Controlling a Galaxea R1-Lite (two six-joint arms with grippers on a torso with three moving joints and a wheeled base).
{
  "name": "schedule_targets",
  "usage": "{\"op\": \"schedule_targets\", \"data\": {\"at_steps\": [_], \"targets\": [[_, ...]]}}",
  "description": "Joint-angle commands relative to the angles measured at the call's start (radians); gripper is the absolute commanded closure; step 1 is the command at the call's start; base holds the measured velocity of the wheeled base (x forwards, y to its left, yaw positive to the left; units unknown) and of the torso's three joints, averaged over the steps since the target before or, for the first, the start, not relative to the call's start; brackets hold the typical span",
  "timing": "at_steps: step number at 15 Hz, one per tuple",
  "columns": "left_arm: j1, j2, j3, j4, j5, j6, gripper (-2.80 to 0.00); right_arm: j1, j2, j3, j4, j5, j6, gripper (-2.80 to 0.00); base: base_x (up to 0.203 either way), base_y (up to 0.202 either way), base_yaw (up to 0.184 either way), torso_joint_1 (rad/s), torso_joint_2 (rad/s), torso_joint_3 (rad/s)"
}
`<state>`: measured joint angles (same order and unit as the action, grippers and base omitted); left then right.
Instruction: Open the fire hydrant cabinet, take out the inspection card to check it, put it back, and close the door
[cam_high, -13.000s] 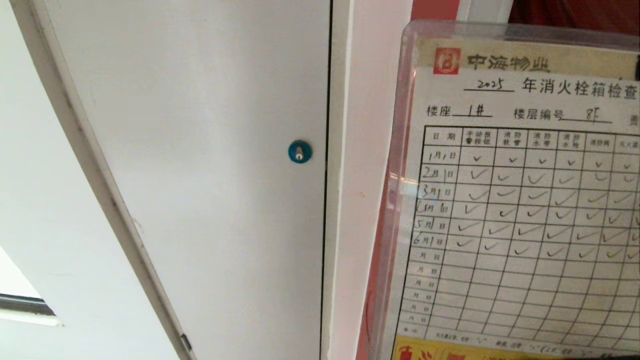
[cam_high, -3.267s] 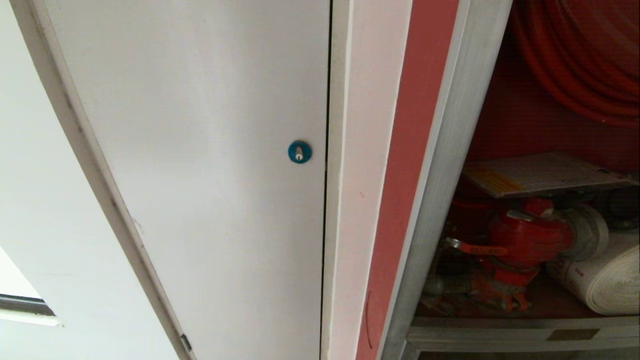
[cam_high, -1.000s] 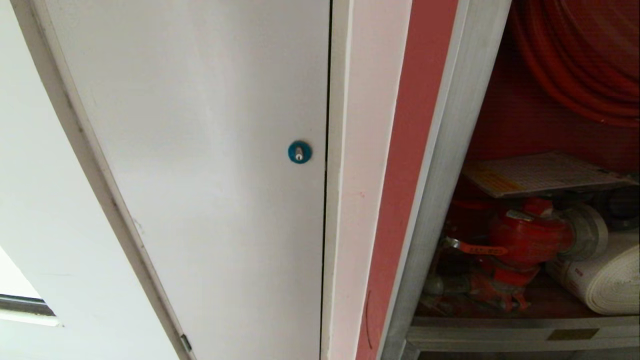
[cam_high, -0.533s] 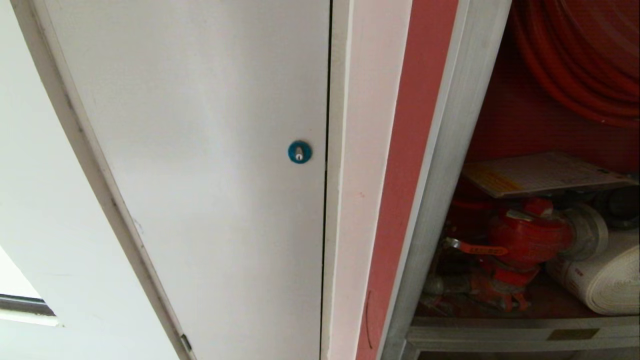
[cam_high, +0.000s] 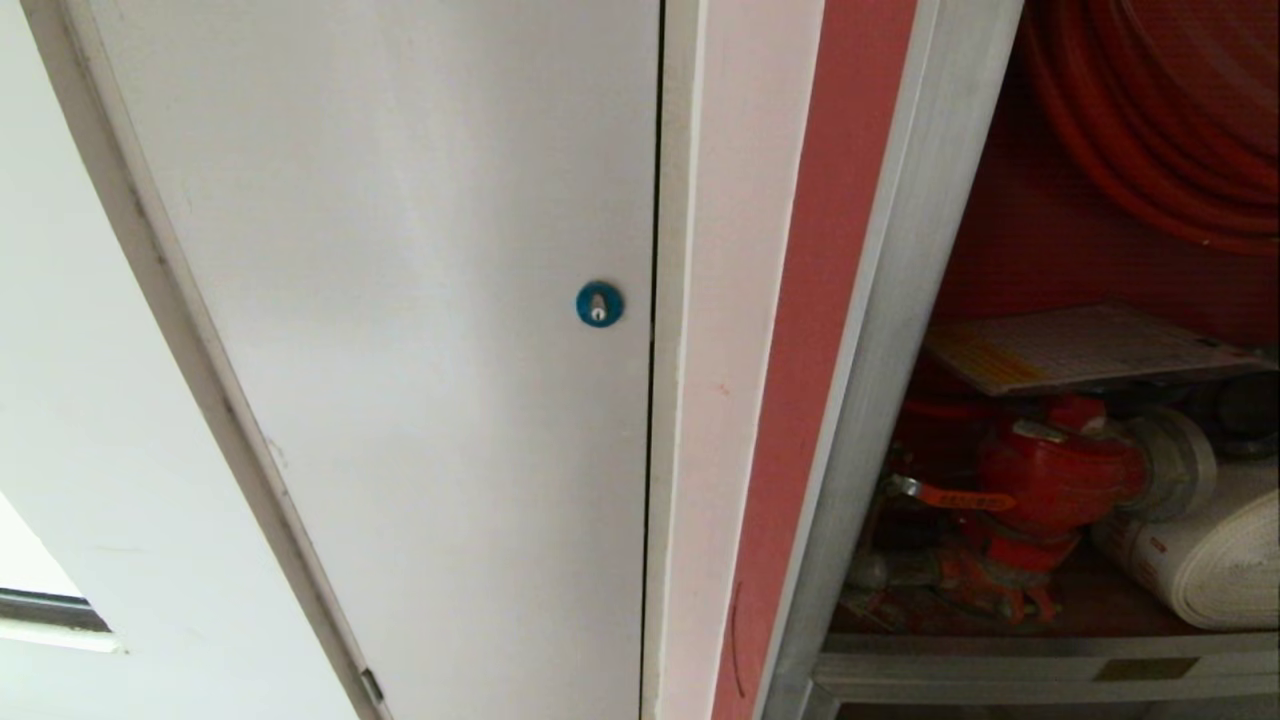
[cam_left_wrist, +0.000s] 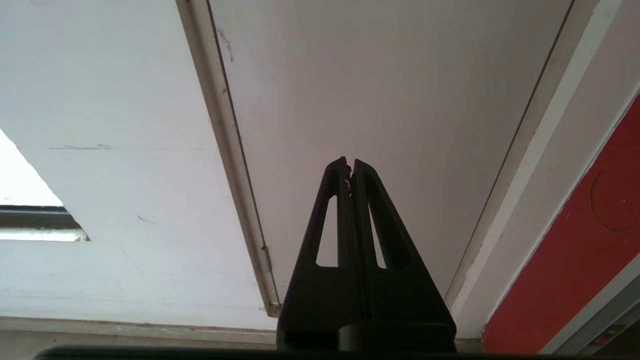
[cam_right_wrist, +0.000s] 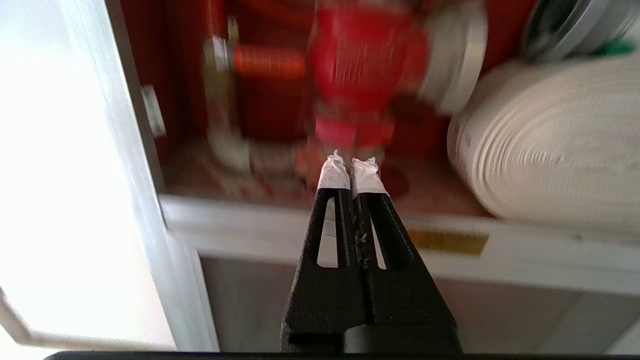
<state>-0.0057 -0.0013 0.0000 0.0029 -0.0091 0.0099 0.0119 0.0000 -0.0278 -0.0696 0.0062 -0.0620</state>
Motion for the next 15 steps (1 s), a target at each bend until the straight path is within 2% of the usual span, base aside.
{"op": "schedule_targets", "data": {"at_steps": [1, 3, 5, 13, 15], "targets": [[0.0, 0.001, 0.0, 0.0, 0.0, 0.001, 0.0, 0.0, 0.0, 0.032, 0.0, 0.004, -0.024, 0.0, 0.0, 0.0, 0.0, 0.0, 0.0, 0.0], [0.0, 0.0, 0.0, 0.0, 0.0, 0.001, 0.0, 0.0, 0.0, 0.032, 0.009, 0.009, -0.042, 0.0, 0.0, 0.0, 0.0, 0.0, 0.0, 0.0], [0.0, 0.001, 0.0, 0.0, 0.0, 0.0, 0.0, 0.0, 0.0, 0.029, 0.077, 0.012, -0.033, 0.0, 0.0, 0.0, 0.0, 0.0, 0.0, 0.0], [0.0, 0.001, 0.0, 0.0, 0.0, 0.001, 0.0, 0.0, 0.0, 0.029, 0.062, 0.002, 0.098, 0.0, 0.0, 0.0, 0.0, 0.0, 0.0, 0.0], [0.0, 0.001, 0.0, 0.0, 0.0, 0.0, 0.0, 0.0, 0.0, 0.03, 0.062, 0.0, 0.1, 0.0, 0.0, 0.0, 0.0, 0.0, 0.0, 0.0]]}}
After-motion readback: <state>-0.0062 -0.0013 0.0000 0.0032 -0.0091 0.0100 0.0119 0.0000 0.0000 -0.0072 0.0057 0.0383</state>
